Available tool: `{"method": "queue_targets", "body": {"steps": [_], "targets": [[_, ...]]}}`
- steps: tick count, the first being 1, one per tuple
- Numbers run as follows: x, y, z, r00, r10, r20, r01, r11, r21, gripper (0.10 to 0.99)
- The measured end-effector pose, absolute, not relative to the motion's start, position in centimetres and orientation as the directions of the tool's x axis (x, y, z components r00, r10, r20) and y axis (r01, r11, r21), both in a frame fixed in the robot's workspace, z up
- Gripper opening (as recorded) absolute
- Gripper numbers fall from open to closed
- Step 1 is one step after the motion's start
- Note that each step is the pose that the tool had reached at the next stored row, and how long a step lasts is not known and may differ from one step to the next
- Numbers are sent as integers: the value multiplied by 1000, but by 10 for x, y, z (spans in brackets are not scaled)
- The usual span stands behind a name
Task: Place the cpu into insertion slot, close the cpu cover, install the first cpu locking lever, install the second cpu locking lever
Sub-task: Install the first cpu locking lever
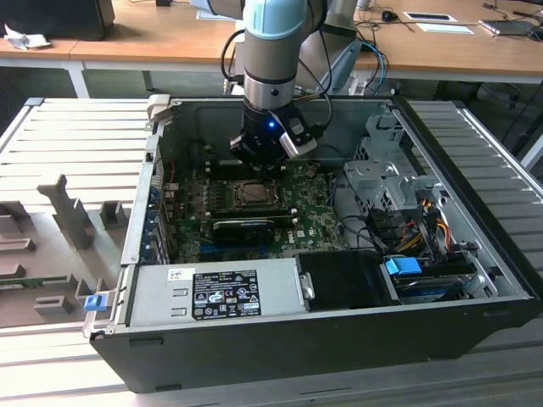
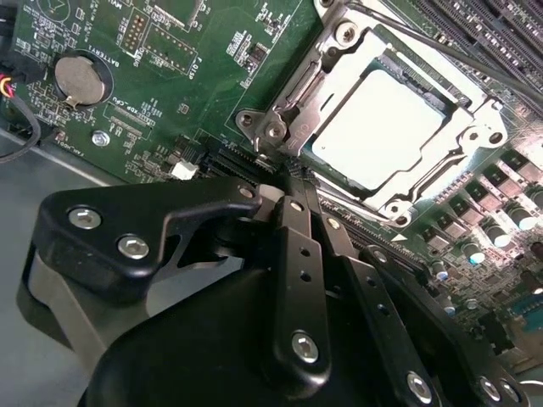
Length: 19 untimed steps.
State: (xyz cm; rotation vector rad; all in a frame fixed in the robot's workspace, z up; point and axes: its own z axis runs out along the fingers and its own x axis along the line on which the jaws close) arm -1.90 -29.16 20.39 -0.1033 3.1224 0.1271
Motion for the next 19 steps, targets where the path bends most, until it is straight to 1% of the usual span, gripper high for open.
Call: {"method": "queue_targets", "body": {"steps": [5,15,19], "targets": [[-19,-292,203,-998,-66,-17,-67,995,70,106],[-19,-292,207,-998,-66,-17,-67,995,70,106],[-19,-291,206,-998,-66,-15,-67,997,44,106]]}}
